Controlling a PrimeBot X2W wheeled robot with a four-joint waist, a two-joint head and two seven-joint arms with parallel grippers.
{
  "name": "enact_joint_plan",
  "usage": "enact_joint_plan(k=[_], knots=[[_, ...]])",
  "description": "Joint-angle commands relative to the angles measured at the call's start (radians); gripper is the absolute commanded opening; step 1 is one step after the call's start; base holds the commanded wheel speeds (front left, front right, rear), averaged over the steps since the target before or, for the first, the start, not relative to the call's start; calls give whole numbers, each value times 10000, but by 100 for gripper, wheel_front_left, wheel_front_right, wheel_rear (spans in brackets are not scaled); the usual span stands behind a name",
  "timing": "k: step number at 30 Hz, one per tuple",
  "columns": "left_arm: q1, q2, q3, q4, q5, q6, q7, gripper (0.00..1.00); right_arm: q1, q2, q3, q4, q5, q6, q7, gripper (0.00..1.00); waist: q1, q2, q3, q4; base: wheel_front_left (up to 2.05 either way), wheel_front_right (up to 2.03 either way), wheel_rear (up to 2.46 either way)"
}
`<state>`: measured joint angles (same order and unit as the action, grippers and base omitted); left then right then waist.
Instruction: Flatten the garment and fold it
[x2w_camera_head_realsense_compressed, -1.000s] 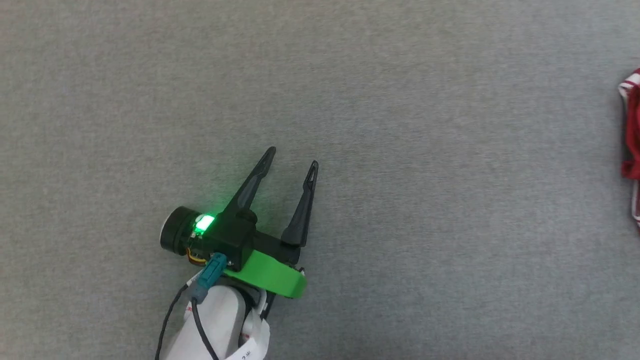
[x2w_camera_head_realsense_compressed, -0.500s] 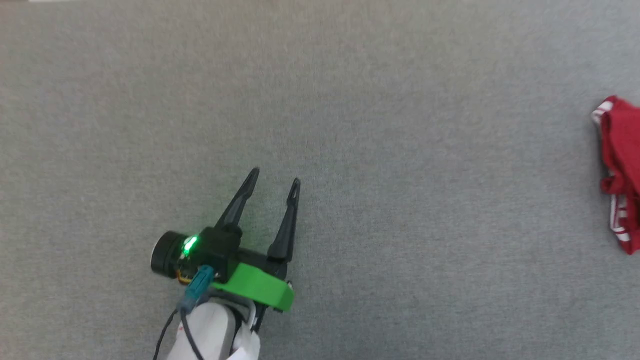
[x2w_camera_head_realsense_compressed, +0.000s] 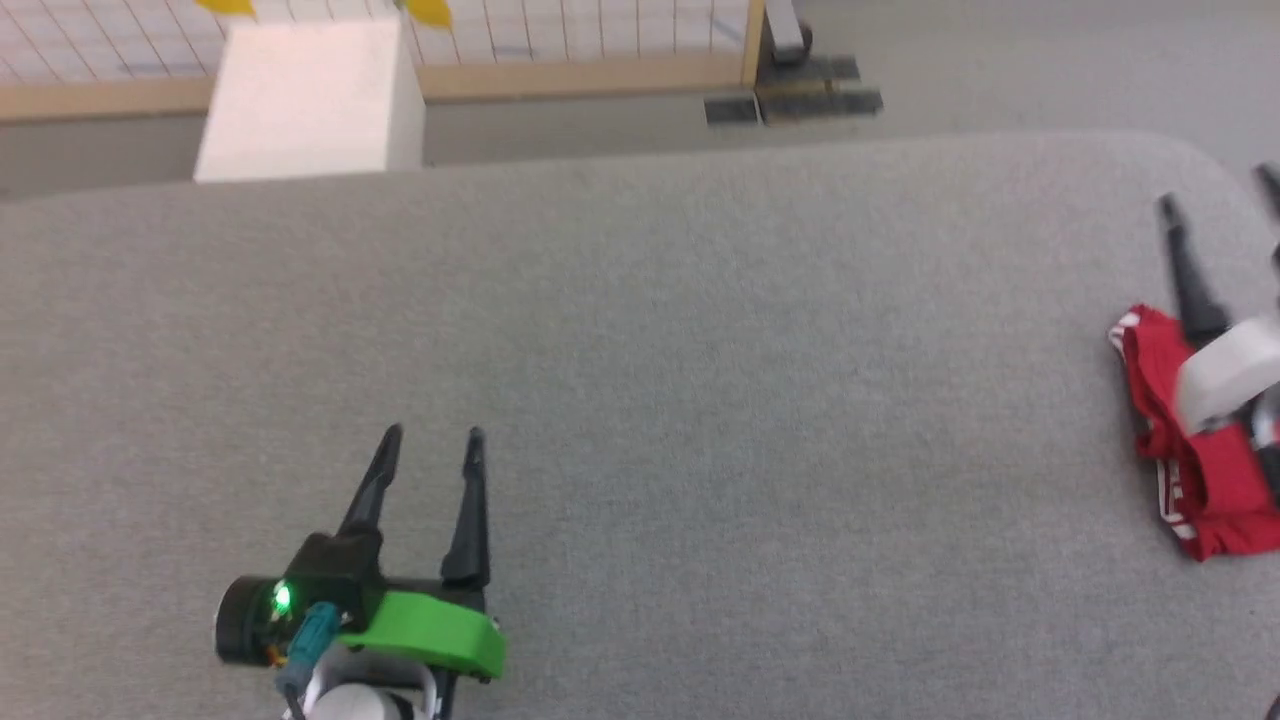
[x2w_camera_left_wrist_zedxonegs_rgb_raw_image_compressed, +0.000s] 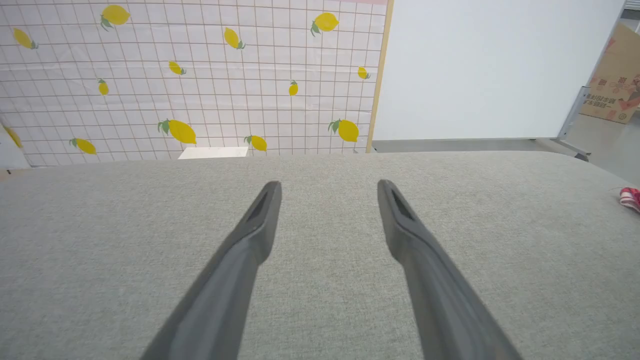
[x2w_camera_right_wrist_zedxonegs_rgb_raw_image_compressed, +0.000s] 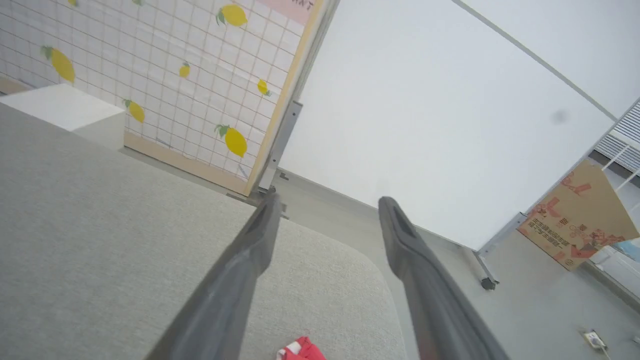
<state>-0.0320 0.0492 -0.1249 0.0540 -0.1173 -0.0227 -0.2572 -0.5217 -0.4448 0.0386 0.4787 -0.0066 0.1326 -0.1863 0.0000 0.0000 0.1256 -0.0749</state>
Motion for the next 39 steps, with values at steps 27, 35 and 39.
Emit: enact_joint_plan(k=[27,35,39], knots=[[936,11,290,823,178,144,-46,100,5828,3940,-1104,-3299,694,-19,-652,100,0,0,-1266,846,0,0,0],[922,11,284,942,187,194,-46,100,5899,3943,-873,-3331,559,-19,-704,100,0,0,-1341,871,0,0,0],[959,11,278,945,180,245,-46,100,5932,3944,-860,-3315,565,-19,-716,100,0,0,-1373,889,0,0,0]])
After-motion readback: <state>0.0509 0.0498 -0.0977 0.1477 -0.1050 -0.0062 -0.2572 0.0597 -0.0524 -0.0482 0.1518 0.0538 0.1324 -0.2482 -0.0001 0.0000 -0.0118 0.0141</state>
